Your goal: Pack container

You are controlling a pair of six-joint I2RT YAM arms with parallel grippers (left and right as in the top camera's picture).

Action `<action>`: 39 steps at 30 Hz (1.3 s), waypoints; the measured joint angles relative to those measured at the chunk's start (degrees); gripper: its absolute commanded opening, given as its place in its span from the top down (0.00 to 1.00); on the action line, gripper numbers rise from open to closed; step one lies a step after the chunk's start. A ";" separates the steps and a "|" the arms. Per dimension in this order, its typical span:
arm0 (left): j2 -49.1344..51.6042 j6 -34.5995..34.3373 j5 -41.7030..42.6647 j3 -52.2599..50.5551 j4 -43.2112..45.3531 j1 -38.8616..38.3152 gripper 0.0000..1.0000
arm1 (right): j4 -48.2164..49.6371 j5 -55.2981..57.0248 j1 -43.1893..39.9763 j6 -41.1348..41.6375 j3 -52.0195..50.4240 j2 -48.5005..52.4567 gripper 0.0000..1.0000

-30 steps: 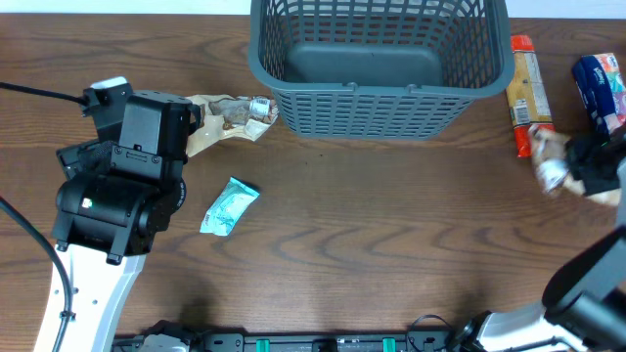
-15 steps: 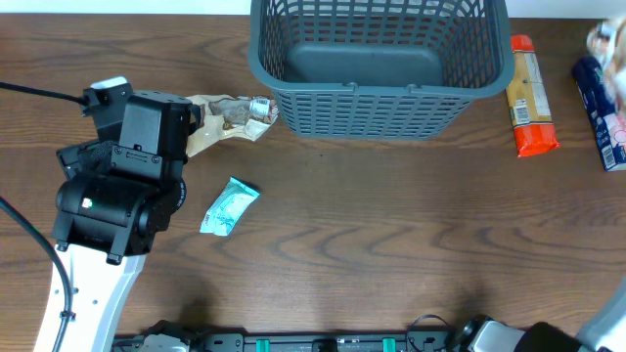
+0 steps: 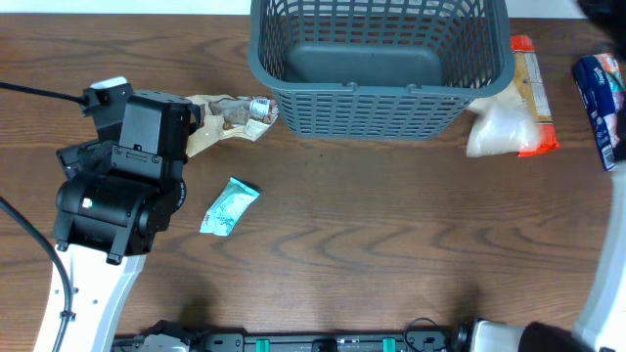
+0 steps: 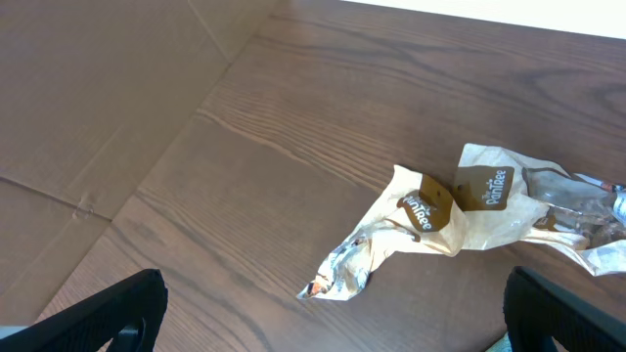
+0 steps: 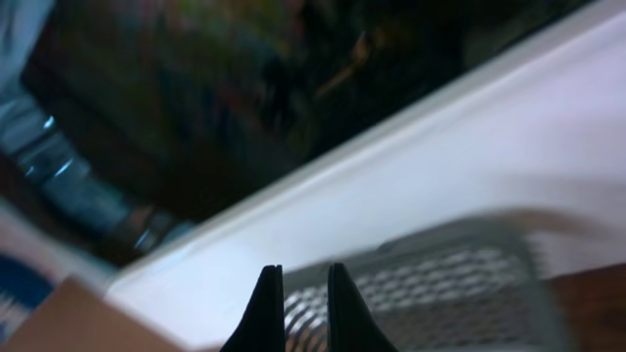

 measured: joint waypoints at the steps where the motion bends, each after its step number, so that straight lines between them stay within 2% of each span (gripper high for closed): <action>1: 0.00 0.00 0.00 0.00 0.00 0.00 0.01 | -0.46 0.13 1.03 -0.15 0.00 0.90 0.99; 4: 0.00 0.00 0.00 0.00 0.00 0.00 0.01 | -2.32 1.38 2.95 -0.81 -0.02 3.63 0.98; 5: 0.00 0.00 0.00 0.00 0.00 0.00 0.01 | -3.23 1.97 2.97 -1.01 -0.04 4.15 0.91; 7: -0.02 0.00 0.00 0.00 0.02 0.00 0.01 | -5.27 3.87 2.75 -1.62 -0.11 4.70 0.64; 8: 0.00 0.00 0.00 0.00 0.02 0.00 0.01 | -6.23 4.63 2.49 -1.88 -0.11 4.72 0.57; 10: -0.02 0.00 0.00 0.00 0.02 0.00 0.01 | -8.66 6.43 1.81 -2.78 -0.07 4.59 0.34; 13: 0.00 0.00 0.00 0.00 0.00 0.00 0.01 | -14.32 10.10 -0.39 -4.92 0.00 4.52 0.21; 18: -0.02 0.00 0.00 0.00 0.00 0.00 0.01 | -23.58 14.40 -7.28 -10.67 -0.02 4.52 0.18; 25: -0.02 0.00 0.00 0.00 0.00 0.00 0.02 | -36.72 18.08 -14.53 -26.29 0.07 8.48 0.18; 29: -0.02 0.00 0.00 0.00 0.00 0.00 0.01 | -37.64 18.75 -14.51 -33.48 0.07 14.45 0.14; 39: -0.02 0.00 0.00 0.00 0.00 0.00 0.01 | -36.54 23.43 -11.91 -44.50 0.07 29.88 0.14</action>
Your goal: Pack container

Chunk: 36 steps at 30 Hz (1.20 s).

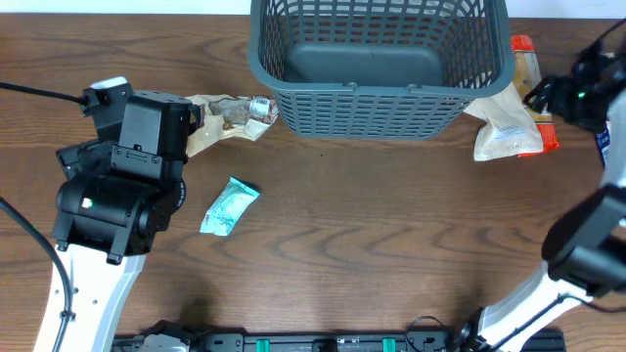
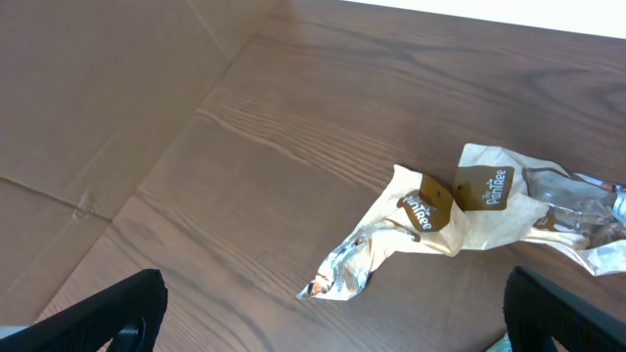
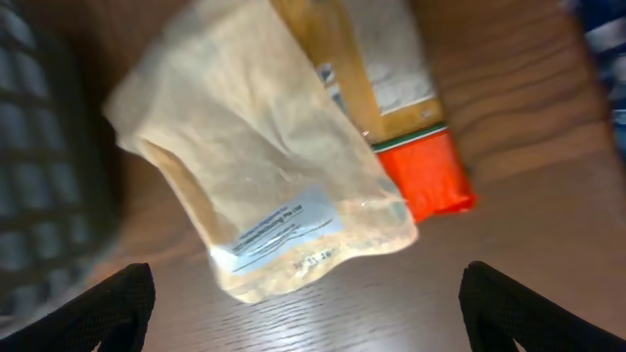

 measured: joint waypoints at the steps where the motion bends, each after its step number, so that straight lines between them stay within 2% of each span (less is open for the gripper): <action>1: 0.00 0.00 0.00 0.00 0.00 0.00 0.01 | -0.11 0.35 0.37 -0.94 0.00 1.18 0.15; 17: 0.02 0.00 0.00 0.00 0.00 0.00 0.02 | 0.33 9.20 9.57 -16.02 0.87 6.03 0.14; 33: 0.02 0.00 0.00 0.00 0.00 0.00 0.01 | 2.23 10.62 9.18 -19.78 1.46 15.72 0.12; 36: 0.02 0.00 0.00 0.00 0.00 0.00 0.01 | 2.16 10.47 9.16 -19.80 2.03 16.57 0.15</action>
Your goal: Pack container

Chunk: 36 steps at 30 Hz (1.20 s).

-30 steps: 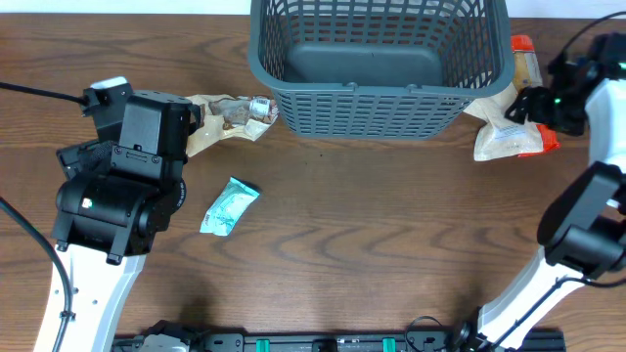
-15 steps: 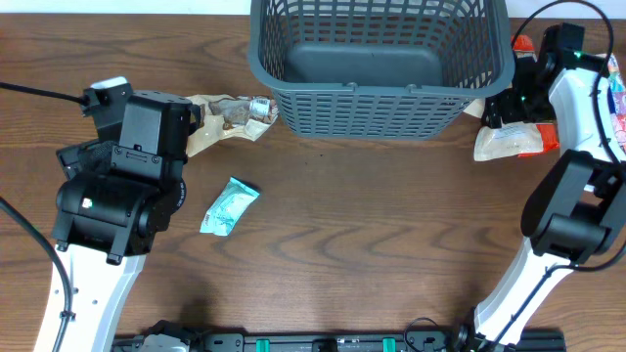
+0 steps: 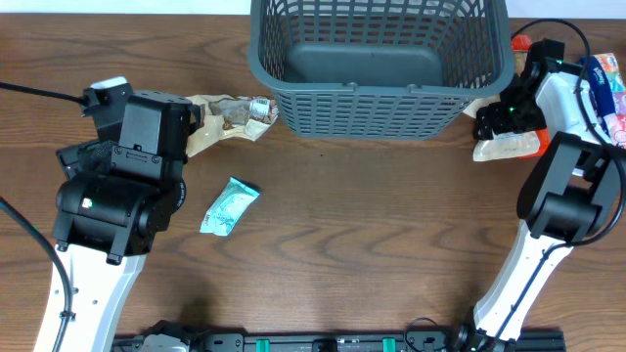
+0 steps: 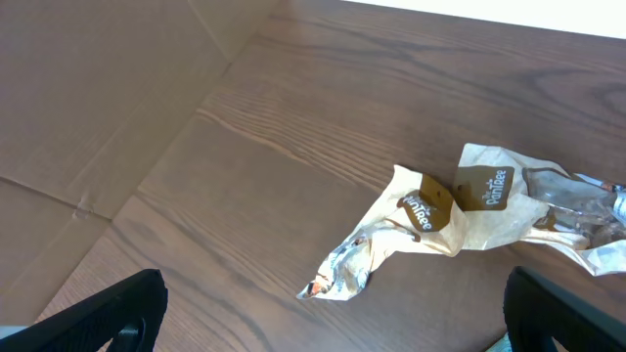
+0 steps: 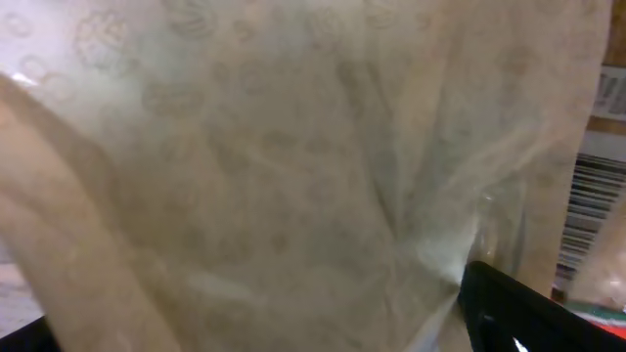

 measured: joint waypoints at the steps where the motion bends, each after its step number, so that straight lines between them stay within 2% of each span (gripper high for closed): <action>1: -0.02 0.00 0.00 0.00 0.00 0.00 0.01 | 0.02 -0.26 0.00 -0.04 0.15 0.39 0.26; 2: 0.00 0.00 0.00 0.00 0.00 0.00 0.02 | 0.07 -0.57 0.00 -0.42 0.24 0.79 0.41; 3: 0.00 0.00 0.00 0.00 0.00 0.00 0.01 | 0.11 -1.18 0.00 -0.50 0.33 1.16 0.60; 4: 0.00 0.00 0.00 0.00 0.00 0.00 0.01 | 0.09 -1.64 0.02 -0.44 0.55 1.46 0.70; 9: -0.02 0.00 0.00 0.00 0.00 0.00 0.01 | 1.38 -1.73 0.07 1.68 1.73 1.22 0.97; 16: -0.02 0.02 0.00 0.00 0.00 0.00 0.01 | 0.83 -1.57 0.04 4.55 2.45 1.44 0.98; 21: -0.02 0.00 0.00 0.00 0.00 0.00 0.01 | -4.66 -2.49 0.04 7.06 7.69 3.56 0.98; 25: 0.00 0.00 0.00 0.00 -0.02 0.00 0.01 | -10.93 -2.93 0.04 8.72 15.91 5.01 0.98; 30: -0.02 0.02 -0.02 0.00 -0.02 0.00 0.01 | -17.38 -3.13 -0.33 10.56 33.16 4.76 0.98; 36: 0.00 0.00 0.00 0.00 0.00 0.00 0.01 | -21.22 -3.85 -0.63 12.35 47.80 0.55 0.99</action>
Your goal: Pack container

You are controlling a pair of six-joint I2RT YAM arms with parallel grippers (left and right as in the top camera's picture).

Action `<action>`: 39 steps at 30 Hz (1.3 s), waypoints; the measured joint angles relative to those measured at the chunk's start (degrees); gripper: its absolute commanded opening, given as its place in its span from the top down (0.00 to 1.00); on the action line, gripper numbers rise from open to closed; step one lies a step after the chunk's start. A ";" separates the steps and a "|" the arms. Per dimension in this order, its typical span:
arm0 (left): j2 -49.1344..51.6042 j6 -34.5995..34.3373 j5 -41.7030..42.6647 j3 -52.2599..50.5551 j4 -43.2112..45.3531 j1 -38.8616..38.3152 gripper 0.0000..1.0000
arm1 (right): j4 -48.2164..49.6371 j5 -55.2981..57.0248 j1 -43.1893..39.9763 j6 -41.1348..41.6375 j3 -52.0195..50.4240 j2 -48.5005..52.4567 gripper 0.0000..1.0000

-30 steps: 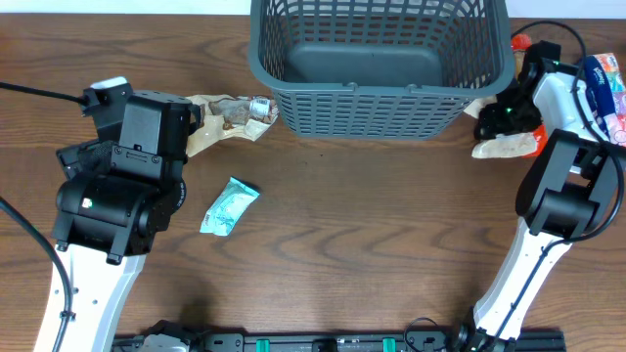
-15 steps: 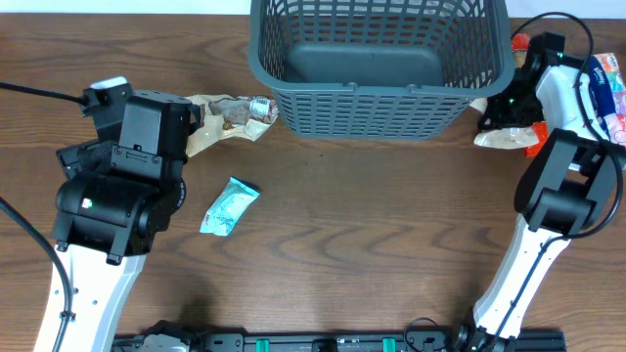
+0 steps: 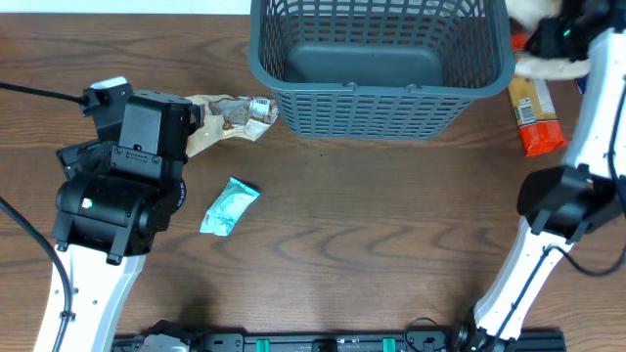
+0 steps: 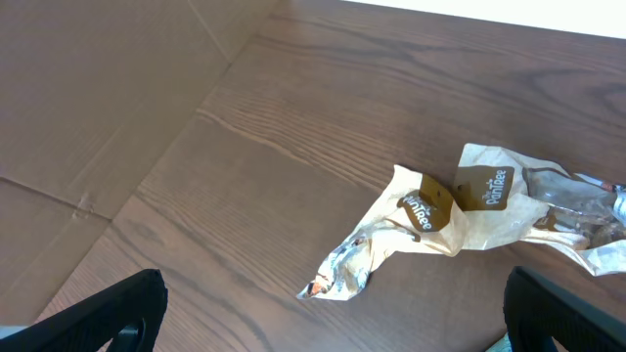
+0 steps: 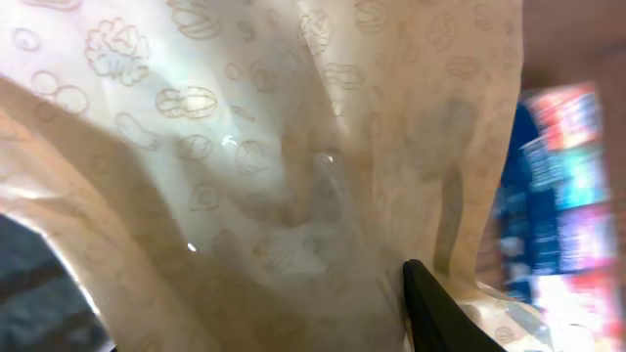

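The grey plastic basket [image 3: 381, 98] stands at the table's far middle. My right gripper [image 3: 565, 31] is shut on a pale beige snack bag [image 3: 550, 66], held off the table by the basket's far right corner. The bag [image 5: 254, 166] fills the right wrist view, with one black finger [image 5: 440, 308] pressed against it. My left gripper [image 4: 333, 318] hangs open over bare wood, short of a crumpled brown-and-cream wrapper [image 4: 460, 210]. That wrapper [image 3: 227, 112] lies left of the basket. A teal packet [image 3: 229, 206] lies nearer the front.
An orange-ended packet [image 3: 535, 115] lies on the table right of the basket. A blue package [image 5: 562, 176] shows blurred behind the bag in the right wrist view. The left arm's body [image 3: 122, 181] covers the table's left side.
My right gripper was down on the beige bag on the table beside the basket. Now it holds the bag lifted by the basket's far right corner, baring the orange-ended packet. The left arm stayed still.
The beige bag lay on the orange-ended packet right of the basket, with my right gripper shut and off at the edge. Then the gripper stood open above the bag, then pressed onto it. Now the bag is off the table in its grip.
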 measured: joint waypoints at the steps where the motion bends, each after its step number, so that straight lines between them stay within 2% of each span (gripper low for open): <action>1: 0.00 0.00 0.00 0.00 0.00 0.00 0.01 | 0.00 0.07 0.00 0.39 1.36 -1.14 0.99; 7: 0.00 0.00 0.00 0.00 0.00 0.00 0.01 | 2.71 -0.55 1.95 1.73 6.99 -10.69 0.99; 15: 0.00 0.00 0.00 0.00 0.00 0.00 0.01 | 9.16 -4.37 12.24 2.34 8.24 -17.44 0.99; 24: 0.00 0.00 0.00 0.00 0.00 0.00 0.02 | 8.11 -5.51 22.91 3.04 6.38 -14.27 0.99; 39: 0.00 0.00 0.00 0.00 0.00 0.00 0.01 | 3.76 -5.25 24.26 4.33 -4.39 -1.97 0.99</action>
